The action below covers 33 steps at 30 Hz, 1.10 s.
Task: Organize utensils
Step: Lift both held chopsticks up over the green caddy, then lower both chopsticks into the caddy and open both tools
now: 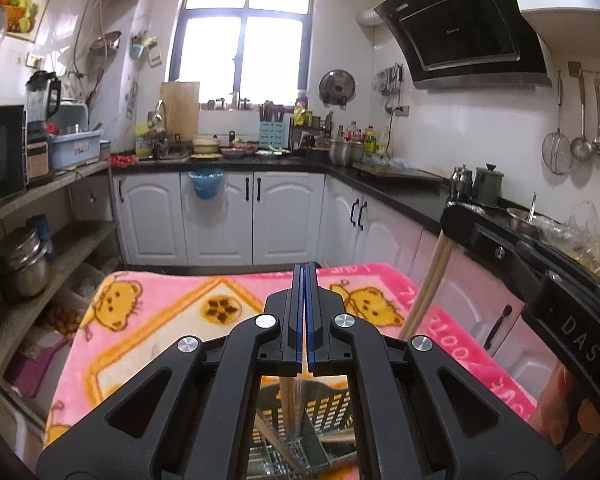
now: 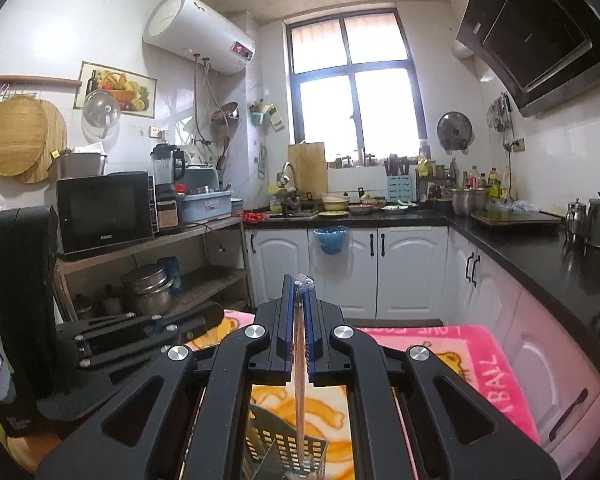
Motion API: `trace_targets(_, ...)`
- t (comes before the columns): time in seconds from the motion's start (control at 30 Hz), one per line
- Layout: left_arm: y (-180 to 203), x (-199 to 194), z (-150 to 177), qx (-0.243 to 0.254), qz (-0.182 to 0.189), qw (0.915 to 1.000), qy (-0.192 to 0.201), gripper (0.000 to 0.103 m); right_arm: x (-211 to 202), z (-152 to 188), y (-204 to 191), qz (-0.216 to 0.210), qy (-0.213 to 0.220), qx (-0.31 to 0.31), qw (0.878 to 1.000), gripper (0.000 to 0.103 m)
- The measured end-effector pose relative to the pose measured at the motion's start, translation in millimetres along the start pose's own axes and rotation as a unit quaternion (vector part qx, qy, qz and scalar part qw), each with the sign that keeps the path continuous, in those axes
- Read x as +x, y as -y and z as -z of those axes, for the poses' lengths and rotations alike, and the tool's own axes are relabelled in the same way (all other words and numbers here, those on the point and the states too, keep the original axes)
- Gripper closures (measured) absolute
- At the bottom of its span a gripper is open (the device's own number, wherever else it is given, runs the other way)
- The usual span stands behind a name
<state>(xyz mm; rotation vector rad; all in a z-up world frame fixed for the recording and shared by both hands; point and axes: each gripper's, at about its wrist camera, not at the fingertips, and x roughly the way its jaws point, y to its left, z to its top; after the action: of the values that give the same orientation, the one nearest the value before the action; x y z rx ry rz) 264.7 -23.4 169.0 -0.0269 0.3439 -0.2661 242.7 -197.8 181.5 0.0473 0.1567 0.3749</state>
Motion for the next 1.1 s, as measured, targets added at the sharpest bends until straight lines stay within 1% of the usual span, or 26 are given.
trace_targets(0.4, -5.3, 12.8, 38.6, -0.013, 0.005, 0.999, -0.042, 0.103, 9.3, 26.0, 5.6, 0.007, -0.021, 0.008, 1.0, 0.098)
trace_targets(0.63, -6.3, 7.5, 48.8, -0.016, 0.002, 0.9991, -0.039, 0.103, 8.6, 37.9, 9.2, 0.011, -0.032, 0.017, 0.999, 0.098)
trace_targets(0.93, -8.1, 1.5, 54.6, -0.013, -0.004, 0.9993, -0.036, 0.103, 2.1, 51.5, 12.9, 0.015, -0.045, 0.031, 0.998, 0.098)
trace_targets(1.1, -12.5, -4.4, 56.5, -0.02, -0.006, 0.9991, -0.036, 0.103, -2.3, 57.7, 14.5, 0.018, -0.057, 0.036, 0.998, 0.098)
